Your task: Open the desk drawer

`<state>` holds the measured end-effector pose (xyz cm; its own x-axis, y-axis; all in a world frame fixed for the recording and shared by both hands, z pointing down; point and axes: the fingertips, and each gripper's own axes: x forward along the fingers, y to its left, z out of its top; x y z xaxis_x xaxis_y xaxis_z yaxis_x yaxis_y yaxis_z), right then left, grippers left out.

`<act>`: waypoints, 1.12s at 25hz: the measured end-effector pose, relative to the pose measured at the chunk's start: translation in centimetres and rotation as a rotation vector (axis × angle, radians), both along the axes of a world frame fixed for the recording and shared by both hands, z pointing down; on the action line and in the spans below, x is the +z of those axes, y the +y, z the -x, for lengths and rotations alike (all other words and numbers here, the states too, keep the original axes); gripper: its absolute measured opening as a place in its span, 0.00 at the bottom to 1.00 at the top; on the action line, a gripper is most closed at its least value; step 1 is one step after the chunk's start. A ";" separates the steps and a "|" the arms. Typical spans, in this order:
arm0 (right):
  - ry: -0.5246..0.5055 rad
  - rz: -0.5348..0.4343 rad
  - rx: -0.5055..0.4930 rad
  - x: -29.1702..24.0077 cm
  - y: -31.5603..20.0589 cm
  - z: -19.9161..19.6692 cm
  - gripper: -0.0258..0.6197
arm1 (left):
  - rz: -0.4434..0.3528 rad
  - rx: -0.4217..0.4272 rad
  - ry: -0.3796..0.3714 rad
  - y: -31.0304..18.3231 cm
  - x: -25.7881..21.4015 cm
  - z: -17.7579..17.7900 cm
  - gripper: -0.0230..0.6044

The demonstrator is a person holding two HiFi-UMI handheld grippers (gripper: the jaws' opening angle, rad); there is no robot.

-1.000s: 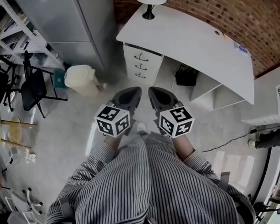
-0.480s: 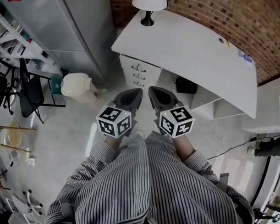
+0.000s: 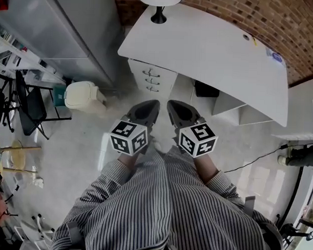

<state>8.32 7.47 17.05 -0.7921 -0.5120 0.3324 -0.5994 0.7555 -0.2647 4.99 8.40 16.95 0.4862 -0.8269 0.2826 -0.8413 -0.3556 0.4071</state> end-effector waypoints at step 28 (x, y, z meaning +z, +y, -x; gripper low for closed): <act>-0.006 0.094 0.244 2.1 -7.8 7.3 0.07 | 0.085 0.209 -0.001 -8.4 1.8 8.2 0.06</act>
